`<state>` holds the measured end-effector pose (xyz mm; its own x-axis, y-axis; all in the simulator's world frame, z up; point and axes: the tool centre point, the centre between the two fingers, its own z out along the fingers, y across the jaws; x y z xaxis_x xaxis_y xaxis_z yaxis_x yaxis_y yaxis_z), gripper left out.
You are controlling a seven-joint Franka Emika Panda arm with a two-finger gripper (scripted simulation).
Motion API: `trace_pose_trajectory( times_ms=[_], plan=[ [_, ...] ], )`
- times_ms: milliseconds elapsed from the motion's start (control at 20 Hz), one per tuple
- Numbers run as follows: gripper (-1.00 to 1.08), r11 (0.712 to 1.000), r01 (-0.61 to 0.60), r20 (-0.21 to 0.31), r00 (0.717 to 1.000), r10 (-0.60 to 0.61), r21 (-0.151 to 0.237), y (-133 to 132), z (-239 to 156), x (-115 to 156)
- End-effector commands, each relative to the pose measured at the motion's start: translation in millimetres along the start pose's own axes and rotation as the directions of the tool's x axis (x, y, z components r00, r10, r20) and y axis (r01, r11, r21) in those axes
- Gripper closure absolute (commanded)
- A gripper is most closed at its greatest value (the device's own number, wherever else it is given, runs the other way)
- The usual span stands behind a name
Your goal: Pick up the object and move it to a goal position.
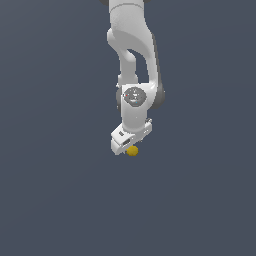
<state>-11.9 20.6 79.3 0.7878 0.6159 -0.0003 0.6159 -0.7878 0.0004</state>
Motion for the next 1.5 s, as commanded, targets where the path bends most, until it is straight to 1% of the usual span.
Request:
trace_pose_trajectory(
  times_ms=[0,250,700,950,1000,1450],
  plan=[
    [-0.92,1.000,0.008,0.000,1.000,-0.008,0.000,-0.6,0.9,0.0],
    [-0.92,1.000,0.004,0.000,1.000,-0.004,0.000,-0.5,5.8,-0.1],
    [-0.92,1.000,0.008,0.000,1.000,-0.008,0.000,-1.3,44.5,-1.0],
    [-0.92,1.000,0.009,0.000,1.000,-0.009,0.000,-0.8,51.1,-0.2],
    [1.08,1.000,0.009,0.000,1.000,-0.009,0.000,-0.8,51.1,-0.2],
    [1.08,1.000,0.009,0.000,1.000,-0.009,0.000,-0.8,51.1,-0.2]
  ],
)
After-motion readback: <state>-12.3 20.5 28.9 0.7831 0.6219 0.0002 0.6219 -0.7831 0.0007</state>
